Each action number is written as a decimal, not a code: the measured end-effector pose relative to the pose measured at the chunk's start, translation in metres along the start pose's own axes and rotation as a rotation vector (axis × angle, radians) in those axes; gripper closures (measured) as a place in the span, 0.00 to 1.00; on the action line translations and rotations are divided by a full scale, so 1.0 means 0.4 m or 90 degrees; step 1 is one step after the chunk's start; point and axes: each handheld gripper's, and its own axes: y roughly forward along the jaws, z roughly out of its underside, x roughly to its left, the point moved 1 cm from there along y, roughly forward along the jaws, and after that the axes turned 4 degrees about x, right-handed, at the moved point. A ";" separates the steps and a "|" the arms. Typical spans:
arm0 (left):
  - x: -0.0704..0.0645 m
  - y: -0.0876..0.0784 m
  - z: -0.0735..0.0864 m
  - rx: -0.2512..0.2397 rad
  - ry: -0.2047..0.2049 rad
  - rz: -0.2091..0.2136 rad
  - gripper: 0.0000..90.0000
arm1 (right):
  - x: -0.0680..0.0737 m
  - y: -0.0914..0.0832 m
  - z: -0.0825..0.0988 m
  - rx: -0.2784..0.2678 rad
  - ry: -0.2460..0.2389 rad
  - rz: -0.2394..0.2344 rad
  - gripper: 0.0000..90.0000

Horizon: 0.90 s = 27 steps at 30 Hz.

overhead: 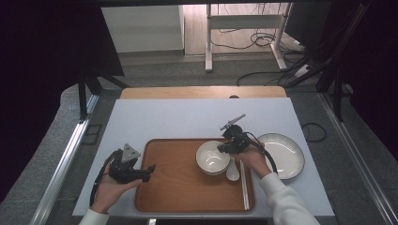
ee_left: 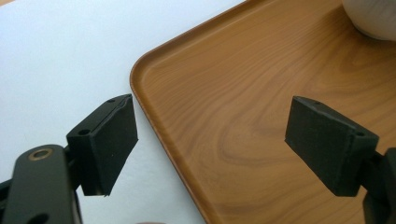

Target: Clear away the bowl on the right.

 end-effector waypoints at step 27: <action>0.014 -0.008 -0.002 -0.008 -0.011 -0.003 0.18 | -0.044 -0.255 0.147 -0.160 0.008 0.041 0.42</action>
